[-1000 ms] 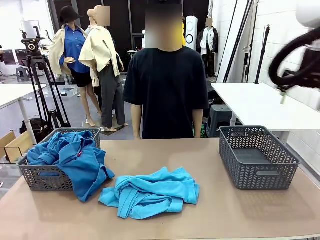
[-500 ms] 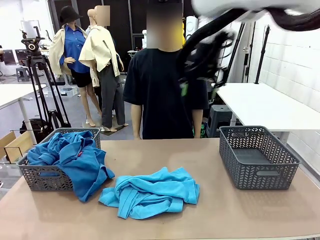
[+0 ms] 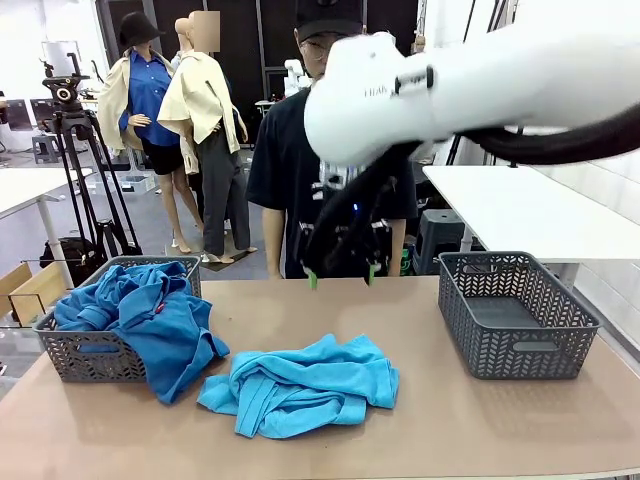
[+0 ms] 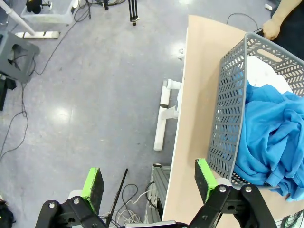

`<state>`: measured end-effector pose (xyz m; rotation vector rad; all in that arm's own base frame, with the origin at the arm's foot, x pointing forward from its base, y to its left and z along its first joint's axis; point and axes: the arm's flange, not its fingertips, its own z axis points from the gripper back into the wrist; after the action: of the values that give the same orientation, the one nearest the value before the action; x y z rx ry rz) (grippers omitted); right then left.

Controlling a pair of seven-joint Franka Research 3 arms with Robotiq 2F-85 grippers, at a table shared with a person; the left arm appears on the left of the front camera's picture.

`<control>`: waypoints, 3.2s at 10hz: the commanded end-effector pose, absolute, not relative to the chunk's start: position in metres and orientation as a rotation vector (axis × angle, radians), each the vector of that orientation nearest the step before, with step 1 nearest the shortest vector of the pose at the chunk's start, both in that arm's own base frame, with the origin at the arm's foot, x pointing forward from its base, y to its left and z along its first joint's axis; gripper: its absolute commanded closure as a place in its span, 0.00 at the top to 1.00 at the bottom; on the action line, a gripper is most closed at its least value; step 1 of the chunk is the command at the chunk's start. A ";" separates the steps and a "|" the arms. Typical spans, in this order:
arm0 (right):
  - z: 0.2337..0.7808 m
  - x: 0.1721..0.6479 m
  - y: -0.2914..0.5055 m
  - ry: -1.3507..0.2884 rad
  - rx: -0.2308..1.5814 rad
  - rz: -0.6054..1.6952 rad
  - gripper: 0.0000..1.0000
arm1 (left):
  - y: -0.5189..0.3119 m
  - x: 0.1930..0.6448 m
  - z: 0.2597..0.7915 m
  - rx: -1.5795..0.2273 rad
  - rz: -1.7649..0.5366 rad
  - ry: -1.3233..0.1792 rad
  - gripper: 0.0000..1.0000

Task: Sort the tops and bottoms.
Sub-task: Lift clothes from the center of the table with your right hand.

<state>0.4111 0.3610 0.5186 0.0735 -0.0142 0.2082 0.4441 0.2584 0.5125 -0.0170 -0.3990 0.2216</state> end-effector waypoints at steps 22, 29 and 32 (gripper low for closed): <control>0.301 0.403 0.460 0.077 -0.102 1.127 1.00 | 0.260 0.443 0.513 -0.010 0.216 -0.398 1.00; 0.301 0.401 0.460 0.085 -0.116 1.103 0.08 | 0.260 0.443 0.513 -0.010 0.216 -0.398 1.00; 0.312 0.398 0.461 0.076 -0.139 1.110 0.00 | 0.260 0.443 0.513 -0.010 0.216 -0.398 1.00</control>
<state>0.4022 0.4615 0.3095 -0.0889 0.0872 1.1203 0.4444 0.2581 0.5124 -0.0169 -0.3988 0.2209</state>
